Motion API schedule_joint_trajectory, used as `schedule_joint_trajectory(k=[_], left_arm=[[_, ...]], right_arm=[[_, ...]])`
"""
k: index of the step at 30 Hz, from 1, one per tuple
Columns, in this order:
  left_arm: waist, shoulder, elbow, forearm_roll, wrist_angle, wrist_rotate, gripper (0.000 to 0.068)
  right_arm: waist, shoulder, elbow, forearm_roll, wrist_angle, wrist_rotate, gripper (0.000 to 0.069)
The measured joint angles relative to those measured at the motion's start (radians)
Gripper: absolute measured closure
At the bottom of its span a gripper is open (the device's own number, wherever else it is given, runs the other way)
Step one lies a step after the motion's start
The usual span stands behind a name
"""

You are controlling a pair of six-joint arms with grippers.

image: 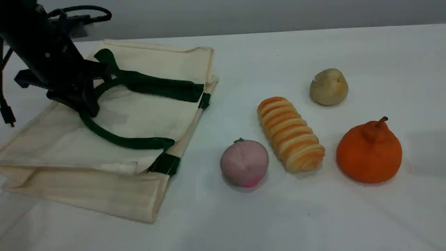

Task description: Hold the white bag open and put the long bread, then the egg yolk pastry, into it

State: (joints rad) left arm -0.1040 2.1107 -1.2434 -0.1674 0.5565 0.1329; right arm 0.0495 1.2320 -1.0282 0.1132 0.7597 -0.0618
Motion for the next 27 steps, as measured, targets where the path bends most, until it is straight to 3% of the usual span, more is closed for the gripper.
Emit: schedule_joint_trajectory(k=[4,15,20,27], left_arm=[[0.000,-0.033,-0.063,0.000,0.099,0.070,0.0603],[0.001,-0.085,-0.484,0.014,0.616,0.176,0.0603],[0.001,-0.155,-0.642,-0.012,0.670,0.230,0.0603],[0.001,-0.274,-0.656,-0.165,0.671,0.388,0.0603]], right_arm=[[0.000,0.000,0.000,0.000,0.000,0.000,0.0148],[0.000,0.000,0.000,0.000,0.002,0.000,0.0148],[0.000,0.000,0.000,0.000,0.008,0.000,0.0148],[0.000,0.000,0.000,0.000,0.017,0.000,0.0148]])
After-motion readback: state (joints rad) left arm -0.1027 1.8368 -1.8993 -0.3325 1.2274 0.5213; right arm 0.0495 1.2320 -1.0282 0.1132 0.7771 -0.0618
